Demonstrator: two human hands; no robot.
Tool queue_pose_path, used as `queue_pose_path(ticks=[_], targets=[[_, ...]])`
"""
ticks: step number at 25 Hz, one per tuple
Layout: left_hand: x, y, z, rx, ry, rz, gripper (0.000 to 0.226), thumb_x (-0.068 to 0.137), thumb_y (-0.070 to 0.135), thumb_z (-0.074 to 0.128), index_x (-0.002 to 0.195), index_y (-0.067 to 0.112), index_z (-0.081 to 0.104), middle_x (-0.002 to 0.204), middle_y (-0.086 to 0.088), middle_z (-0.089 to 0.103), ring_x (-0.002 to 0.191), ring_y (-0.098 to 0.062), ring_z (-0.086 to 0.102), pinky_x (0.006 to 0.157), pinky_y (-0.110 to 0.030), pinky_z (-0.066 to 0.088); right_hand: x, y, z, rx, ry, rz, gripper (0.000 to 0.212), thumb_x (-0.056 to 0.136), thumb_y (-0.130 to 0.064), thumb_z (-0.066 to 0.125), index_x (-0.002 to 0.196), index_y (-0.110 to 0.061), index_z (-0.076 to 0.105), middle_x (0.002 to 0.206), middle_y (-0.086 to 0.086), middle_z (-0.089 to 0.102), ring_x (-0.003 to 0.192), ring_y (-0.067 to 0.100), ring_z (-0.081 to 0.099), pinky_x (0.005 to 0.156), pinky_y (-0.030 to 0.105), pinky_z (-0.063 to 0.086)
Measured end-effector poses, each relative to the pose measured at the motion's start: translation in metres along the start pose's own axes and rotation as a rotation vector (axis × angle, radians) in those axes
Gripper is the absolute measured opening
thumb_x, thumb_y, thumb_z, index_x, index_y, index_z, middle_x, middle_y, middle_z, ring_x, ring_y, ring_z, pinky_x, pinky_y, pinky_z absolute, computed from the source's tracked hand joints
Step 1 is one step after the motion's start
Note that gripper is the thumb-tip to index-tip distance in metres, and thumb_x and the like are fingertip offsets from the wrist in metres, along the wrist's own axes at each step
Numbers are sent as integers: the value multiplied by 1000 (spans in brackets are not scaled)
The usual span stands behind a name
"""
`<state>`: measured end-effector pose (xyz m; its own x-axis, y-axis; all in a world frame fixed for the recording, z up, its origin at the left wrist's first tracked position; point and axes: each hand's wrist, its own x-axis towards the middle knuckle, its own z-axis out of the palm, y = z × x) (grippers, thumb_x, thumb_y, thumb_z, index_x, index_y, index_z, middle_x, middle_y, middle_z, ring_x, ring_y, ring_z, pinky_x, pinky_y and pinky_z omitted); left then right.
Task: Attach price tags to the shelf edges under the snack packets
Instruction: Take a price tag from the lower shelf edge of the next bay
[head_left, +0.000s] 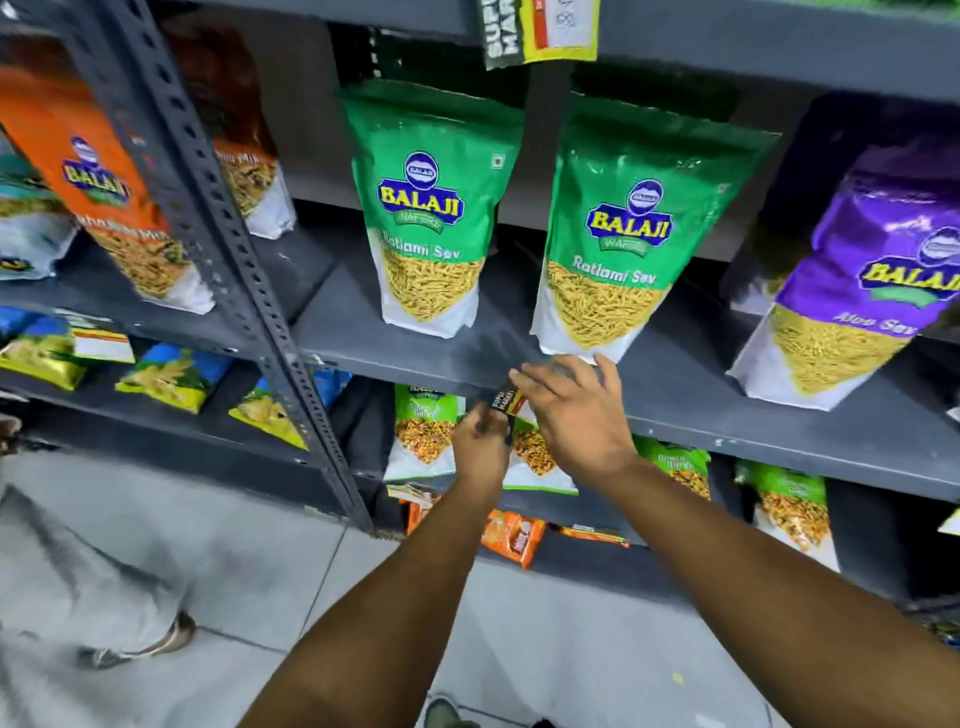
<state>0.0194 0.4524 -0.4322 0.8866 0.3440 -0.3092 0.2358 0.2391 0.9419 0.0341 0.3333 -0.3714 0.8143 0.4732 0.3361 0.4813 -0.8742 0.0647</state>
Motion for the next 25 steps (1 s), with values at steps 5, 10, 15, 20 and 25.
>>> queue_pose_path(ticks=[5,10,15,20,25], targets=[[13,-10,-4,-75,118,-38,6,86,2,63,83,-1,67,79,-11,65,69,-17,56,71,-28,45,9,-11,3,20,20,5,32,77,-19,68,105,-33,69,97,-9,71,95,26,61,106,49,20],[-1,-7,-30,38,68,36,15,87,6,62,74,13,65,70,-14,61,68,-16,53,69,-29,42,-16,-13,-4,162,19,123,17,83,-23,60,95,-29,69,95,-7,72,90,26,63,97,38,26],[-1,3,-62,246,31,254,9,85,9,65,91,6,71,89,-7,70,80,-16,64,75,-23,49,-32,-16,0,381,-48,349,17,86,-29,59,96,-26,72,100,-1,67,90,25,64,83,37,45],[16,29,-70,765,15,531,12,85,23,65,95,20,73,93,-2,77,81,-22,68,71,-31,54,-18,-15,8,296,-104,462,13,85,-32,55,91,-28,66,89,-3,74,91,27,65,77,34,43],[28,47,-64,1158,53,694,10,84,22,62,81,19,71,74,-5,74,75,-31,64,61,-34,50,-8,-15,9,261,-120,524,12,84,-30,54,82,-27,65,80,-4,72,86,26,64,74,33,37]])
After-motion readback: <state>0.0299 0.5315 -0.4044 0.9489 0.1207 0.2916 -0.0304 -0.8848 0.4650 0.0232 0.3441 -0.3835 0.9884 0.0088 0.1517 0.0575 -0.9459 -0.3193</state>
